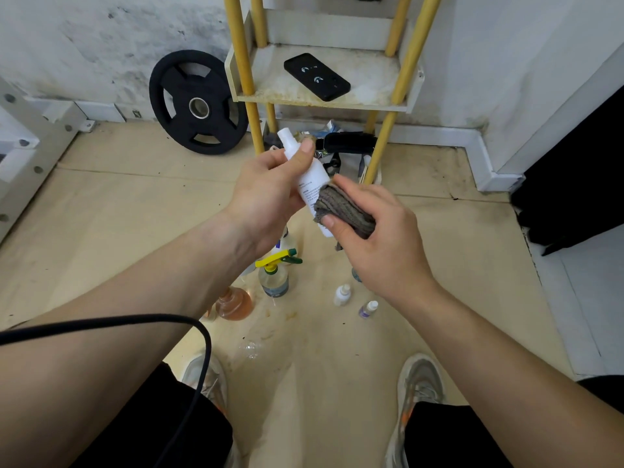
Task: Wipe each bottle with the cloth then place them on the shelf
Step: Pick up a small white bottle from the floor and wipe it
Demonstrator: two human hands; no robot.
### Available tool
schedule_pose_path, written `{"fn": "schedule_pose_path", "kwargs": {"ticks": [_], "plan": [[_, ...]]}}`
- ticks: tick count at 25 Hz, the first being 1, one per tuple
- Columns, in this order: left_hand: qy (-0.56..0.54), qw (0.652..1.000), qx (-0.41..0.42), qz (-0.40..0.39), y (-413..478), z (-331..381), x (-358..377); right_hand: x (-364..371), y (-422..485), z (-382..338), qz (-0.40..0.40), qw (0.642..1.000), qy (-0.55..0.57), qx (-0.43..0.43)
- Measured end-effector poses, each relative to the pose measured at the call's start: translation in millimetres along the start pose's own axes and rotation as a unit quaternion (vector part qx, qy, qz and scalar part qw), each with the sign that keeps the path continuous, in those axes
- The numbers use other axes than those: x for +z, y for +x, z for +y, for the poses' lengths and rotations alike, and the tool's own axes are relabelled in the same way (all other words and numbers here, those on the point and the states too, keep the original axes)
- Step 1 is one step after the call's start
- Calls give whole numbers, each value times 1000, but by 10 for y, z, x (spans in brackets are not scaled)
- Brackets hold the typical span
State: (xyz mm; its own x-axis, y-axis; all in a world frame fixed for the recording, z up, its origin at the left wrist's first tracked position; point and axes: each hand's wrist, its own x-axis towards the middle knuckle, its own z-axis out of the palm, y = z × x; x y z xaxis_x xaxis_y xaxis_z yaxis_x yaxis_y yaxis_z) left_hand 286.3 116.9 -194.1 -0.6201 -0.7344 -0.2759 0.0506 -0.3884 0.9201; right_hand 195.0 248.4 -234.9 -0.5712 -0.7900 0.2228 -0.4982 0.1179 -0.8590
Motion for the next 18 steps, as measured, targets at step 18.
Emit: {"fn": "schedule_pose_path", "kwargs": {"ticks": [18], "plan": [[35, 999, -11, 29, -12, 22, 41, -30, -13, -39, -36, 989, -139, -21]]}}
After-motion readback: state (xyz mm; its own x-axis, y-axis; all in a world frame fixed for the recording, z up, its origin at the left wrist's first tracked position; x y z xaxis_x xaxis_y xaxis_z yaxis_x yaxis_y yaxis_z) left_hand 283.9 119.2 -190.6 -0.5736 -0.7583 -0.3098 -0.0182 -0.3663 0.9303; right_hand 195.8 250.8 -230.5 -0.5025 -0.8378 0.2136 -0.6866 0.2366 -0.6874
